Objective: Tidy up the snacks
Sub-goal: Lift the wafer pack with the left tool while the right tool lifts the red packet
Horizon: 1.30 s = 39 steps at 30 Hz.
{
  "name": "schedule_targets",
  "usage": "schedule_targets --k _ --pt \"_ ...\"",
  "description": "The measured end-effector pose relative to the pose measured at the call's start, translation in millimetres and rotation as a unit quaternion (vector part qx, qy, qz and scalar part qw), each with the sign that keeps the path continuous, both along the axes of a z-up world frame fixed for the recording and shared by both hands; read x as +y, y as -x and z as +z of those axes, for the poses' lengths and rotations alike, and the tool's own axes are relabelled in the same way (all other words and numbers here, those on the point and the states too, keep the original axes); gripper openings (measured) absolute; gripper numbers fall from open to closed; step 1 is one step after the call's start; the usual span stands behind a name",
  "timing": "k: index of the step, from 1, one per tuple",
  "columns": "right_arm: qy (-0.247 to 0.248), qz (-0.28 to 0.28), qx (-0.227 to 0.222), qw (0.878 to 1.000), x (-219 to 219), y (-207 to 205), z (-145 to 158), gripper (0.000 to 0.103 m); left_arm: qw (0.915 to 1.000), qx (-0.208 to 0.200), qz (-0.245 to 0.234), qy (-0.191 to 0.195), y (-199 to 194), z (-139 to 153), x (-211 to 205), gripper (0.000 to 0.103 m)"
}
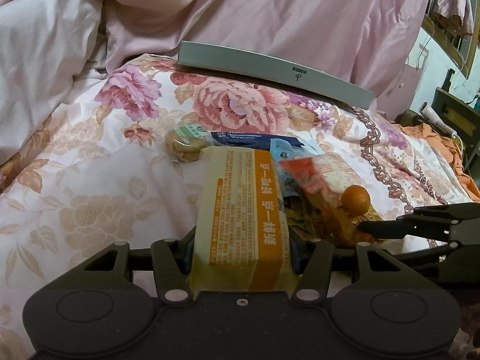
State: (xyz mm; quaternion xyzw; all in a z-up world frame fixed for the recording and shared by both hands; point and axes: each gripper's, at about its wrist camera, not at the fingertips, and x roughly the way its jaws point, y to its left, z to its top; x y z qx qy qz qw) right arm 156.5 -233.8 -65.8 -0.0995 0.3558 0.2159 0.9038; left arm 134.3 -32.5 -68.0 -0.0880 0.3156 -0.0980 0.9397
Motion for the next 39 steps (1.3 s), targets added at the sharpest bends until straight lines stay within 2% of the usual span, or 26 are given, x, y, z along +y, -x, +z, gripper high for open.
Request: schedule_targets --k 3,6,11,21,32,34,39 --pt "0.014 0.014 -0.011 1.000 5 5 1 0.049 1.0000 -0.003 0.002 0.000 0 -1 0 0.057" --pt "0.067 0.036 -0.050 0.996 18 17 -1 0.046 1.0000 -0.005 0.005 0.004 1 -1 0 0.057" --pt "0.173 0.065 -0.125 0.975 41 39 -11 0.045 0.9998 -0.014 0.012 0.007 3 0 2 0.057" --pt "0.279 0.066 -0.199 0.937 54 54 -24 0.045 0.9994 -0.031 0.013 0.009 8 3 1 0.057" --pt "0.342 0.053 -0.286 0.893 56 60 -26 0.046 0.9983 -0.052 0.017 0.022 8 8 0 0.057" --pt "0.344 0.042 -0.301 0.888 54 57 -23 0.046 0.9979 -0.058 0.018 0.022 6 11 -1 0.057" --pt "0.335 0.013 -0.326 0.884 48 48 -14 0.046 0.9968 -0.072 0.023 0.024 -6 26 -7 0.057"
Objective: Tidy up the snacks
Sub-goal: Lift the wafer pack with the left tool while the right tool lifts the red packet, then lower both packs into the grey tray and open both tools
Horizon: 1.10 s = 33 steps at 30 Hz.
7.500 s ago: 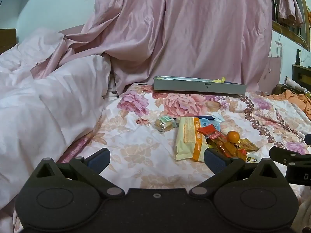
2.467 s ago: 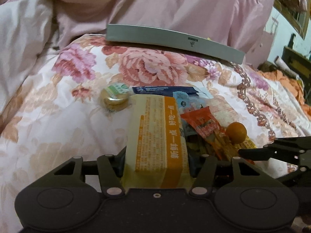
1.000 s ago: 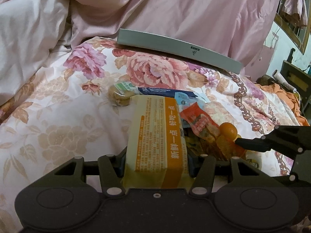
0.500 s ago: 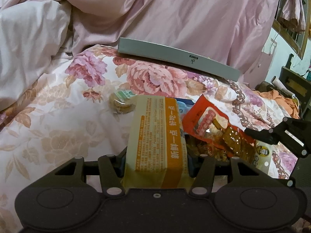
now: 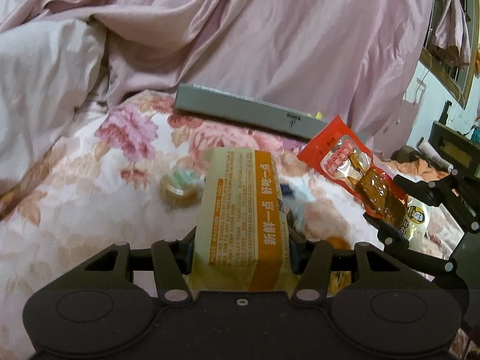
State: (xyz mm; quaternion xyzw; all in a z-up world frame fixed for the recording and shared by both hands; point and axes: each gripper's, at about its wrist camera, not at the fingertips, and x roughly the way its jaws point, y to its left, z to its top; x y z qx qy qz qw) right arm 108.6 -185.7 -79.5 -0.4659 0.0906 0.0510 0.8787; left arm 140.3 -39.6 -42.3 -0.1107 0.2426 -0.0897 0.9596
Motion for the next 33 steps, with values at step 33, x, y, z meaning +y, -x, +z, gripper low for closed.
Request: schedule_targets --k 33 --pt "-0.170 -0.022 -0.155 0.973 -65 -187 73 0.046 0.9954 -0.051 0.080 -0.014 -238 93 -84 0.057"
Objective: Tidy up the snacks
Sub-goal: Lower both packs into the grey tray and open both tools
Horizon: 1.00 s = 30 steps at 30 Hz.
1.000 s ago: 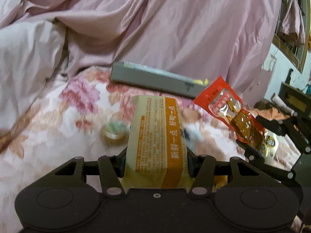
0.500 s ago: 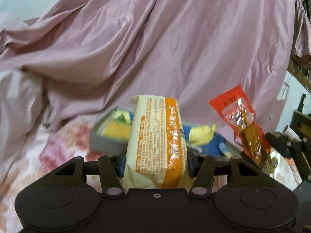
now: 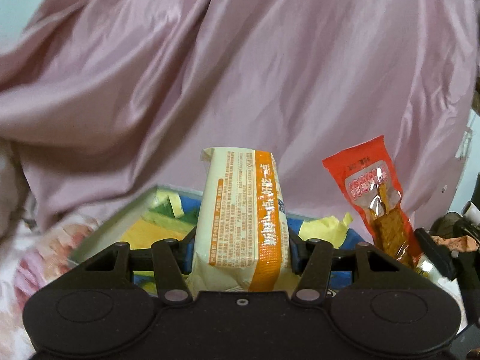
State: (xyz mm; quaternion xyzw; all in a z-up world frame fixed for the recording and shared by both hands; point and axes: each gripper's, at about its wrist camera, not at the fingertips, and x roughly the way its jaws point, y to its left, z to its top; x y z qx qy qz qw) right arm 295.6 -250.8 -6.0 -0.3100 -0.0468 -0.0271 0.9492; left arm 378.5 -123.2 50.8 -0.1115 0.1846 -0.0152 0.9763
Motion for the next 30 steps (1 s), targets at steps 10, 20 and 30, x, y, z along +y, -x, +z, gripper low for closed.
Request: schedule_targets --k 10,20,30 --pt "-0.033 0.023 0.053 0.998 -6 -27 -14 0.047 0.9993 0.025 0.005 -0.029 -20 -26 -7 0.056" --pt "-0.092 0.035 0.099 0.990 -21 -33 -3 0.070 0.9997 0.008 0.019 -0.015 -9 -15 -4 0.091" --pt "-0.153 0.040 0.090 0.983 -31 -6 29 0.097 0.9991 -0.032 0.027 0.000 37 14 11 0.102"
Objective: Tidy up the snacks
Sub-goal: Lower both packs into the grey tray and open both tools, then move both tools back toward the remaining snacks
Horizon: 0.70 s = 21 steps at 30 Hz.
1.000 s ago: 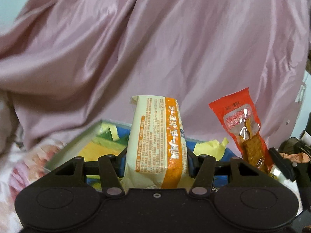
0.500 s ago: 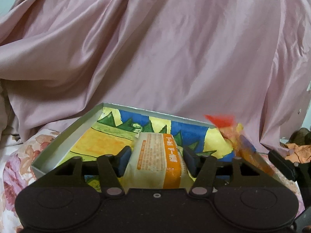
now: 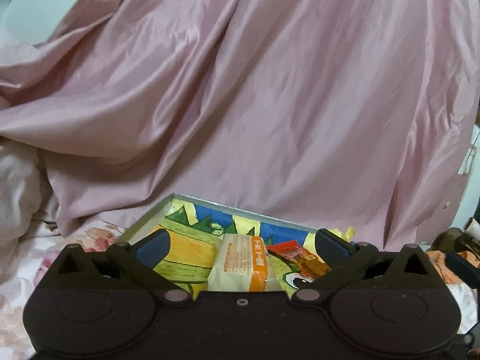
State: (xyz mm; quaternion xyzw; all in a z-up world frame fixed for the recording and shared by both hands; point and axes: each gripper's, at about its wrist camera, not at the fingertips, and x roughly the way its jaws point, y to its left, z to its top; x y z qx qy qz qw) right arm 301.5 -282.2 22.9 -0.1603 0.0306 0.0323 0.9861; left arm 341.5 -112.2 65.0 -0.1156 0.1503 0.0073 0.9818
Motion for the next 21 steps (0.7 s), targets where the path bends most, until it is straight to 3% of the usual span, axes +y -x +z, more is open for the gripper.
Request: schedule_targets --k 9,21 --pt "-0.087 0.003 -0.021 0.996 -26 55 33 0.103 0.9996 -0.021 -0.013 -0.015 60 18 12 0.102" --pt "-0.112 0.000 -0.041 0.993 -26 133 40 0.103 0.9989 -0.029 -0.027 -0.027 138 19 31 0.102"
